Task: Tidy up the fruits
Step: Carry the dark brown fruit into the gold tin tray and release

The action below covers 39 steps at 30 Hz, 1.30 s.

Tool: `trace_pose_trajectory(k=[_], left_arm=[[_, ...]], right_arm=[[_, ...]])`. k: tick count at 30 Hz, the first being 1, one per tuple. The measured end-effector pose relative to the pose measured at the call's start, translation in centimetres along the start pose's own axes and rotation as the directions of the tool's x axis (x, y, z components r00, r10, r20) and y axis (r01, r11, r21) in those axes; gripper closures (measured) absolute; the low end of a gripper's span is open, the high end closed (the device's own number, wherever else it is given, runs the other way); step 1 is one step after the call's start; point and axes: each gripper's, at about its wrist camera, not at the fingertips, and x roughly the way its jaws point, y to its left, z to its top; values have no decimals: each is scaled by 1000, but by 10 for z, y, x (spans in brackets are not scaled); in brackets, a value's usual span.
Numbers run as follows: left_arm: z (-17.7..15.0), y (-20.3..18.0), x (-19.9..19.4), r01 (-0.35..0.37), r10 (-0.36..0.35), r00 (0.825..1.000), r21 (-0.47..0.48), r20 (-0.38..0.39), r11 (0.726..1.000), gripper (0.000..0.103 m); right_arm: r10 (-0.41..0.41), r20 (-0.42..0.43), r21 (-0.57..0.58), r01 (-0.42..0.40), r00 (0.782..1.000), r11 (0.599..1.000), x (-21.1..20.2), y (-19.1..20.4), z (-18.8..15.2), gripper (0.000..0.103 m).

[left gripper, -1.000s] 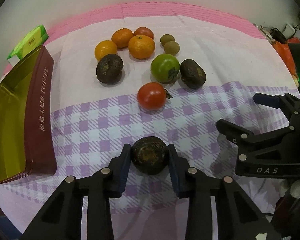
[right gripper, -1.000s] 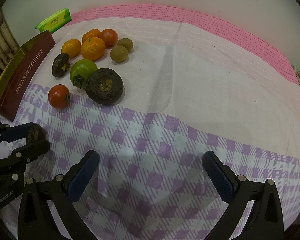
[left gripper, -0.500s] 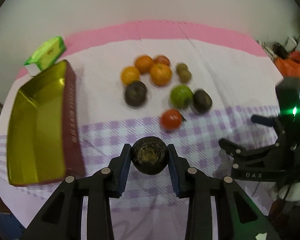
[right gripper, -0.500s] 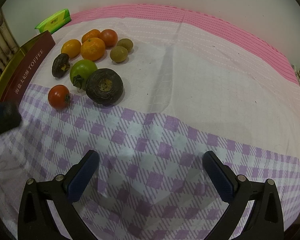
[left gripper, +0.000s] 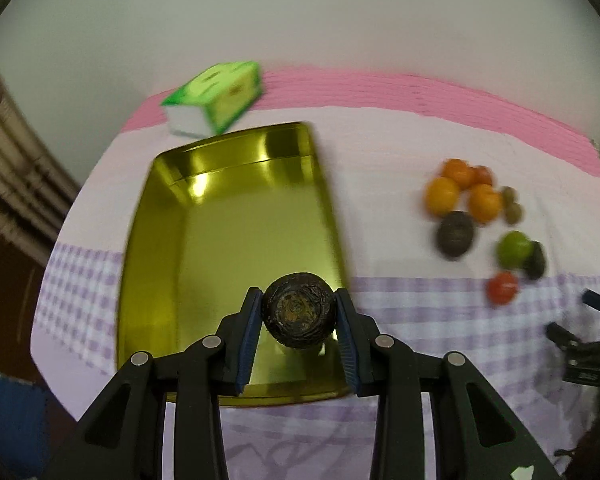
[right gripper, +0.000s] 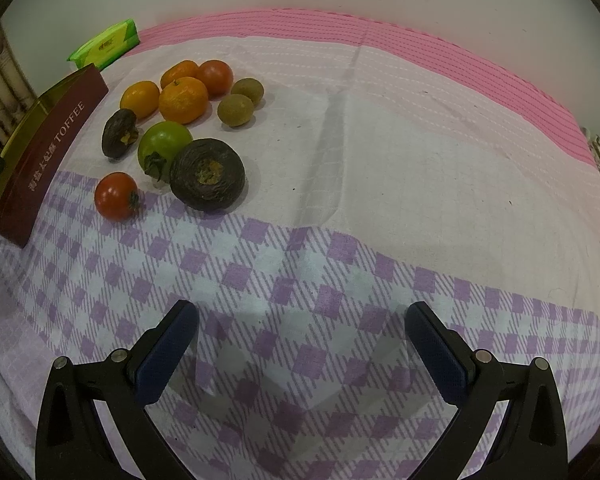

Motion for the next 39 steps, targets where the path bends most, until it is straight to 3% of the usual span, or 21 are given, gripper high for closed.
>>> trace_pose_trajectory(k=[11,39], left_arm=[[-14,49,36,-72,66,995,-76,-81,994,71],[-47,73,42,-54,41,988,-85,-151,995,70]], right_arm=[[-5,8,11,5,1000,1000,0,0,0,0],[-22,41,48,20,999,999,0,-1,0,0]])
